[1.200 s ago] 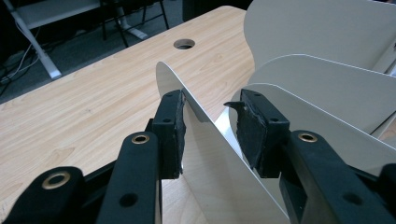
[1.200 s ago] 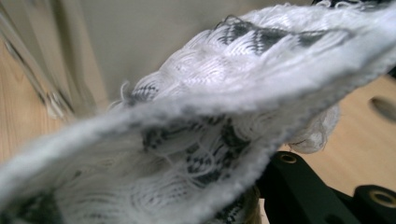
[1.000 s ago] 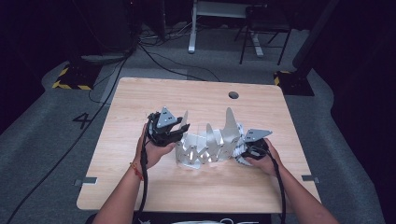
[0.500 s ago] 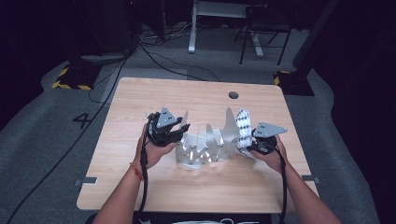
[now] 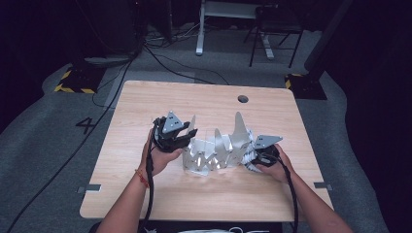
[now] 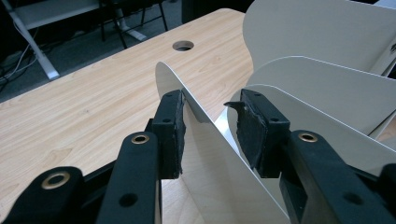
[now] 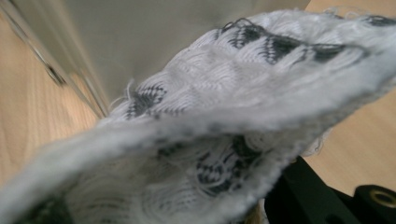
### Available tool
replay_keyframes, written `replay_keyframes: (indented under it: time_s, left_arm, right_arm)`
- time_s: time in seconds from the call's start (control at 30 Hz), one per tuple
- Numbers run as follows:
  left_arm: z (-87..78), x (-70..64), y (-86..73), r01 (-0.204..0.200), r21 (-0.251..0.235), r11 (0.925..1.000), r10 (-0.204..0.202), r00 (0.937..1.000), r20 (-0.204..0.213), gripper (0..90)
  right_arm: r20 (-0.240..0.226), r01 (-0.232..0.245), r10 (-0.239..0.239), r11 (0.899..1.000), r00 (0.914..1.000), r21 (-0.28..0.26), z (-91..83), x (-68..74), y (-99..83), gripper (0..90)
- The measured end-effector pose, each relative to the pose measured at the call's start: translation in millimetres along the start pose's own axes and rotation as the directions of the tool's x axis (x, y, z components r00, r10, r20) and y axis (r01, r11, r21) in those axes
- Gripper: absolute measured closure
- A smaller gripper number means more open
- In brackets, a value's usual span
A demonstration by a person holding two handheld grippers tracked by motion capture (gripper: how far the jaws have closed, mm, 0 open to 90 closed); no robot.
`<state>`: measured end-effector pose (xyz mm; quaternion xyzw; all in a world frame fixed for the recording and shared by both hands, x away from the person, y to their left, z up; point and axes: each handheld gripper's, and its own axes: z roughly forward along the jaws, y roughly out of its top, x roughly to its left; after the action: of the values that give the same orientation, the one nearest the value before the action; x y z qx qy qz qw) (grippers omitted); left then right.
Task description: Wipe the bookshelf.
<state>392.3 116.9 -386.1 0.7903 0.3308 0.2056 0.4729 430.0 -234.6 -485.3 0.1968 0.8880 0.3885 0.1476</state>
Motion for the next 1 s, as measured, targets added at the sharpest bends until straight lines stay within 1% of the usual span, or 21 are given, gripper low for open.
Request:
replay_keyframes:
  time_s: [0.13, 0.27, 0.3, 0.37, 0.43, 0.47, 0.53, 0.63, 0.67, 0.73, 0.87, 0.93, 0.97, 1.0]
  left_arm:
    - [-0.1, 0.1, -0.1, -0.001, -0.001, 1.0, 0.001, 1.0, 0.0, 61.5]
    - [0.3, 0.5, -0.4, 0.007, -0.005, 1.0, -0.007, 0.9999, 0.007, 61.4]
    - [0.3, 0.5, -0.3, 0.007, -0.005, 1.0, -0.007, 0.9999, 0.007, 61.4]
    - [0.3, 0.4, -0.2, 0.007, -0.004, 1.0, -0.007, 1.0, 0.007, 61.4]
    - [0.5, 0.5, -0.2, 0.009, -0.004, 1.0, -0.009, 0.9999, 0.007, 61.4]
    - [0.5, 0.6, -0.3, 0.009, -0.005, 0.9999, -0.009, 0.9999, 0.007, 61.4]
    - [0.5, 0.6, -0.1, 0.007, -0.003, 1.0, -0.007, 1.0, 0.006, 61.3]
    - [0.5, 0.6, -0.2, 0.008, -0.004, 1.0, -0.008, 0.9999, 0.007, 61.3]
    - [0.5, 0.5, -0.2, 0.008, -0.004, 1.0, -0.008, 0.9999, 0.007, 61.3]
    - [0.5, 0.5, -0.2, 0.009, -0.004, 1.0, -0.009, 0.9999, 0.007, 61.3]
    - [0.6, 0.5, -0.2, 0.009, -0.005, 0.9999, -0.009, 0.9999, 0.008, 61.3]
    - [0.6, 0.6, -0.3, 0.008, -0.006, 0.9999, -0.008, 0.9999, 0.008, 61.3]
    - [0.7, 0.6, -0.3, 0.009, -0.006, 0.9999, -0.009, 0.9999, 0.008, 61.3]
    - [0.7, 0.6, -0.3, 0.009, -0.006, 0.9999, -0.009, 0.9999, 0.008, 61.3]
  right_arm:
    - [-0.013, -0.01, 0.011, 1.0, 0.9999, 0.012, 4.6, -3.0, -2.1, 74.2]
    - [0.012, 0.008, -0.008, 1.0, 0.9999, -0.009, -1.0, -3.0, 4.2, 74.5]
    - [0.021, 0.013, -0.012, 1.0, 0.9997, -0.025, -4.3, -3.6, 7.2, 74.6]
    - [0.037, 0.005, -0.003, 0.997, 0.9993, -0.073, -13.9, -4.5, 14.0, 74.6]
    - [0.061, 0.012, -0.003, 0.99, 0.9981, -0.142, -27.6, -5.0, 22.6, 74.6]
    - [0.077, 0.019, -0.006, 0.984, 0.997, -0.174, -34.1, -4.7, 26.3, 74.6]
    - [0.095, 0.027, -0.006, 0.975, 0.9955, -0.219, -44.9, -3.3, 32.6, 74.6]
    - [0.136, 0.053, -0.017, 0.962, 0.9905, -0.268, -57.2, -0.4, 40.6, 74.5]
    - [0.141, 0.058, -0.021, 0.962, 0.9898, -0.268, -58.0, -0.2, 41.7, 74.5]
    - [0.143, 0.059, -0.022, 0.964, 0.9895, -0.258, -56.4, -0.7, 42.8, 74.6]
    - [0.104, 0.014, 0.007, 0.98, 0.9946, -0.2, -41.6, -7.6, 39.1, 74.4]
    - [0.09, -0.009, 0.026, 0.983, 0.9957, -0.186, -33.2, -11.9, 36.3, 74.4]
    - [0.075, -0.032, 0.045, 0.984, 0.9961, -0.177, -27.2, -15.3, 34.0, 74.4]
    - [0.065, -0.045, 0.056, 0.985, 0.9963, -0.169, -23.6, -17.2, 32.5, 74.4]
